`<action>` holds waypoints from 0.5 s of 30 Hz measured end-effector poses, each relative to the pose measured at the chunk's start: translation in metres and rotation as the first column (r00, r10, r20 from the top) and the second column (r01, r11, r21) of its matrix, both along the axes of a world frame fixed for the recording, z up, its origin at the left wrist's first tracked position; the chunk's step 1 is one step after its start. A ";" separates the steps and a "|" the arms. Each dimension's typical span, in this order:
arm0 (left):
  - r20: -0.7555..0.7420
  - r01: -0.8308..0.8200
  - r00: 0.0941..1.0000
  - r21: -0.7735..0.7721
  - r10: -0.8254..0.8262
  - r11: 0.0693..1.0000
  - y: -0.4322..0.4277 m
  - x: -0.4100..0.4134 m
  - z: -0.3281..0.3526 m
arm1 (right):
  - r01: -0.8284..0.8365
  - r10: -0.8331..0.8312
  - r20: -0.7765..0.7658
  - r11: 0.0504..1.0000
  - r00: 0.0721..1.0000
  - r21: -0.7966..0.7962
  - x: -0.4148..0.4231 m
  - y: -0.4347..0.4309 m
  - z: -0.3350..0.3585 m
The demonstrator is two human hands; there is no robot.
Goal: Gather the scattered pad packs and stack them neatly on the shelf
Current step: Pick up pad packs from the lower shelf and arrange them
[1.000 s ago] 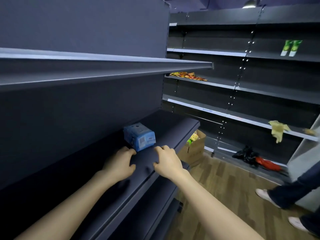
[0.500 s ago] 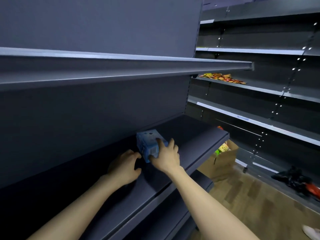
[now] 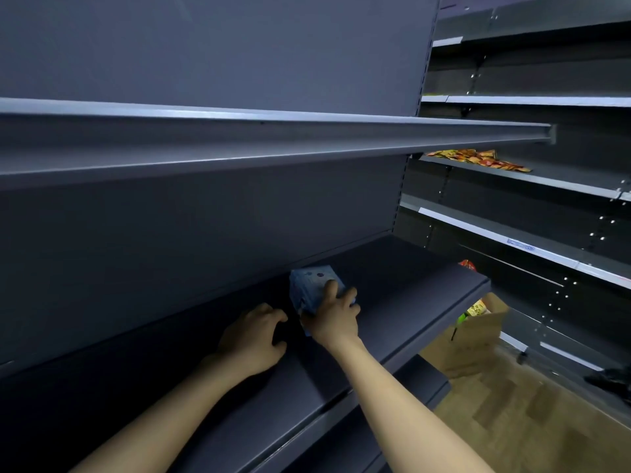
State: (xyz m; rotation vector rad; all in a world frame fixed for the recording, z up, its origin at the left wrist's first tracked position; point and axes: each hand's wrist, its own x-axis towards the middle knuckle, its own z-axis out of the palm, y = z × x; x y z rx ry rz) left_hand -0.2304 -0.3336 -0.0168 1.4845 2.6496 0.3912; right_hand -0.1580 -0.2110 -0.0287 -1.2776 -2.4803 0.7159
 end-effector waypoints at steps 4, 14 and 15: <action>0.011 -0.017 1.000 0.011 0.017 1.000 -0.004 -0.006 0.000 | -0.015 0.011 -0.118 0.999 0.993 -0.036 0.005 0.005 0.002; 0.065 -0.063 0.996 0.063 0.059 0.996 -0.026 -0.021 0.006 | -0.045 -0.202 -0.523 0.906 0.828 -0.420 0.010 0.017 0.011; 0.067 -0.065 0.996 0.066 0.060 0.996 -0.029 -0.021 0.007 | -0.058 -0.233 -0.545 0.884 0.806 -0.463 0.010 0.015 0.012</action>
